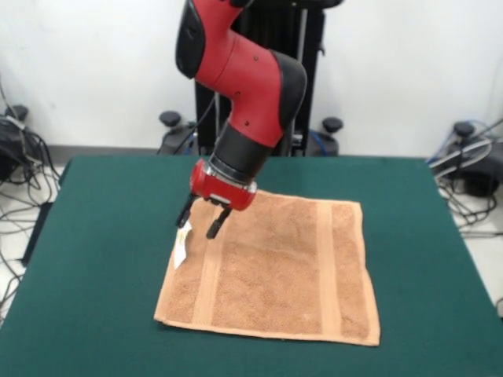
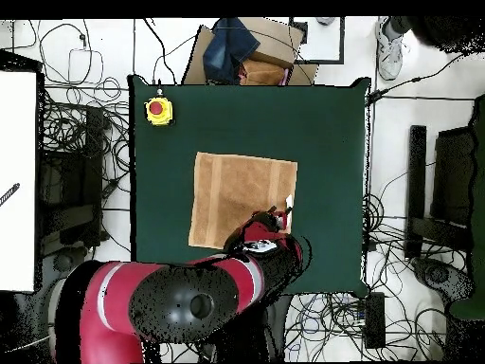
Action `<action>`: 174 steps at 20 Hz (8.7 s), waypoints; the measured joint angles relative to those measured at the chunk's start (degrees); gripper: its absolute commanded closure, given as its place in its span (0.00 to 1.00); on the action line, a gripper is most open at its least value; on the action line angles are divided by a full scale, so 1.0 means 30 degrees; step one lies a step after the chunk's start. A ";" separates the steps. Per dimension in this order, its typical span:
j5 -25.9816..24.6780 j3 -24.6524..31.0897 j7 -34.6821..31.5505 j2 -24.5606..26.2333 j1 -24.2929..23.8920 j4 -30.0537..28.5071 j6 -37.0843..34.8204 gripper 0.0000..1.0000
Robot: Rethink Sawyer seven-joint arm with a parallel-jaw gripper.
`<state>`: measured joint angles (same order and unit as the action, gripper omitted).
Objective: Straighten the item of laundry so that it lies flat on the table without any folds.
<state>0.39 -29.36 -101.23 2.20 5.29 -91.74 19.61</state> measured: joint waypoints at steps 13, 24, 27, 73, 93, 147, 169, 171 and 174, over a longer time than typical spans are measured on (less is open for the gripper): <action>-0.0510 0.0248 0.0000 -0.0187 -0.0972 -0.0003 0.0289 0.00; -0.2756 0.2347 0.0000 -0.2322 -0.3501 -0.0929 -0.0328 0.00; -0.3074 0.2807 0.0000 -0.2584 -0.3838 -0.1036 -0.0328 0.00; 1.4379 0.5370 -0.0002 -0.1801 0.2715 -0.0402 -0.1623 0.00; 2.0056 -0.2016 -0.9126 0.3723 0.3753 0.7369 -1.4878 0.00; 1.8326 -0.3742 -1.1864 0.6230 0.2529 1.5508 -1.5036 0.00; 1.7772 -0.2247 -1.1864 0.2167 0.3494 1.1805 -1.5417 0.00; 1.7655 -0.2234 -1.1864 0.1889 0.3504 1.1487 -1.5413 0.00; 1.7592 -0.2195 -1.1864 0.1400 0.3492 1.0841 -1.5413 0.00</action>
<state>53.17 -35.94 -136.82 6.40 15.77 -59.21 -26.63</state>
